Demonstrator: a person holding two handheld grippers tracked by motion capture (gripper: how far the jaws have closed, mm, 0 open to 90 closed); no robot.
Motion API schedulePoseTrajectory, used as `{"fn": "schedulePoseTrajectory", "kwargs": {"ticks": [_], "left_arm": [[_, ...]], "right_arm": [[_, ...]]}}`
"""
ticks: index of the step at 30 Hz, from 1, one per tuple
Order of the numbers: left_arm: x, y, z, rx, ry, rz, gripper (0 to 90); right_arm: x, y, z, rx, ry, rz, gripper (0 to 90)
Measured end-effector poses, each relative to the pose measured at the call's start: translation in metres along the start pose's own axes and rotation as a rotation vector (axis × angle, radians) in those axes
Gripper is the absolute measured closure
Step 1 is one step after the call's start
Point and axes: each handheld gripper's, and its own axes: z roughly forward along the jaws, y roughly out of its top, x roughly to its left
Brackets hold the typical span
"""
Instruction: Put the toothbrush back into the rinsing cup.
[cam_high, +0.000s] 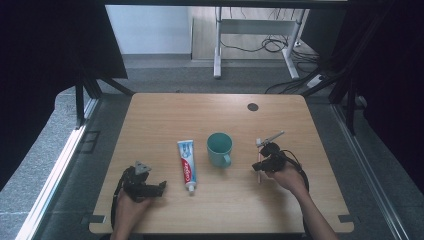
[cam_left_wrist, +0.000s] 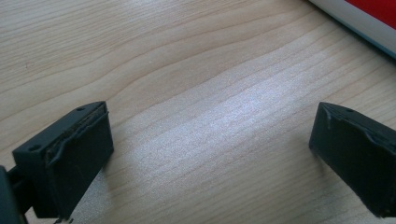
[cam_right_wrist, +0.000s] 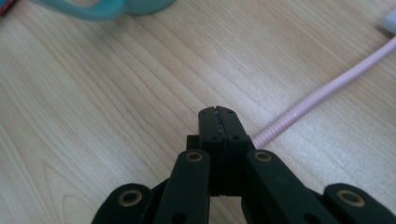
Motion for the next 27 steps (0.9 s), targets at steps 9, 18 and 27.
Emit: {"fn": "schedulePoseTrajectory", "kwargs": {"ticks": [9,18,27], "left_arm": [[0.000,0.000,0.000,0.000,0.000,0.000,0.0],[0.000,0.000,0.000,0.000,0.000,0.000,0.0],[0.000,0.000,0.000,0.000,0.000,0.000,0.0]], "right_arm": [[-0.007,-0.011,-0.004,-0.002,-0.013,0.022,89.3],[-0.024,-0.026,-0.016,0.003,-0.043,0.059,89.3],[-0.024,-0.025,-0.023,-0.031,-0.025,0.064,89.3]]}}
